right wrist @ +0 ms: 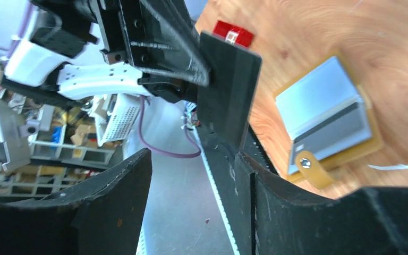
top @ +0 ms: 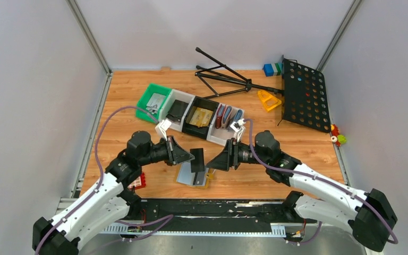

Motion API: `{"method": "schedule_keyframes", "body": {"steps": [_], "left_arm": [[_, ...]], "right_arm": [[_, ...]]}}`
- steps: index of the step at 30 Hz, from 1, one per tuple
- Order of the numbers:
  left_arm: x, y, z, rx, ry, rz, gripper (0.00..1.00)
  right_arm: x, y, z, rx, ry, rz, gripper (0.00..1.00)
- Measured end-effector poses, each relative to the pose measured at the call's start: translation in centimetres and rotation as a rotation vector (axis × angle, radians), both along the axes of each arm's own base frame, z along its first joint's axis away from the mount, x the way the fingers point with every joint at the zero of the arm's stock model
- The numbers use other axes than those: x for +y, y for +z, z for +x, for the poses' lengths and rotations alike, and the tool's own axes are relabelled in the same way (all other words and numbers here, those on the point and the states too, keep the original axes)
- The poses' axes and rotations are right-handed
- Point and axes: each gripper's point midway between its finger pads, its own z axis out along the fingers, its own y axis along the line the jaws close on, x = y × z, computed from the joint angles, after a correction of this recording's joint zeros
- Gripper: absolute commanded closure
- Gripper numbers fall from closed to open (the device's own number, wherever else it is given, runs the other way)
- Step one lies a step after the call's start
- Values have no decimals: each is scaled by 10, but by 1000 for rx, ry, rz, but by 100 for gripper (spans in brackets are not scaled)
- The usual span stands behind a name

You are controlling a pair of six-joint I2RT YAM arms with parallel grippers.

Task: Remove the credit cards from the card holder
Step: Place the credit card in the storage box.

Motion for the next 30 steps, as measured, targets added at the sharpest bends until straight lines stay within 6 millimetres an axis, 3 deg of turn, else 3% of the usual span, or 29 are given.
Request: {"method": "schedule_keyframes", "body": {"steps": [5, 12, 15, 22, 25, 30], "left_arm": [[27, -6, 47, -35, 206, 318, 100], [92, -1, 119, -178, 534, 748, 100], [107, -7, 145, -207, 590, 914, 100], [106, -14, 209, -255, 585, 1200, 100], [102, -25, 236, -258, 567, 1310, 100], [95, -48, 265, -248, 522, 1447, 100]], "right_arm": [[-15, -1, 8, -48, -94, -63, 43], [-40, -1, 19, -108, -227, -146, 45], [-51, 8, 23, -155, -277, -156, 45], [-65, 32, 31, -248, -344, -165, 46], [-69, 29, 33, -259, -356, -191, 46], [-75, 21, 35, -266, -372, -234, 46]]}}
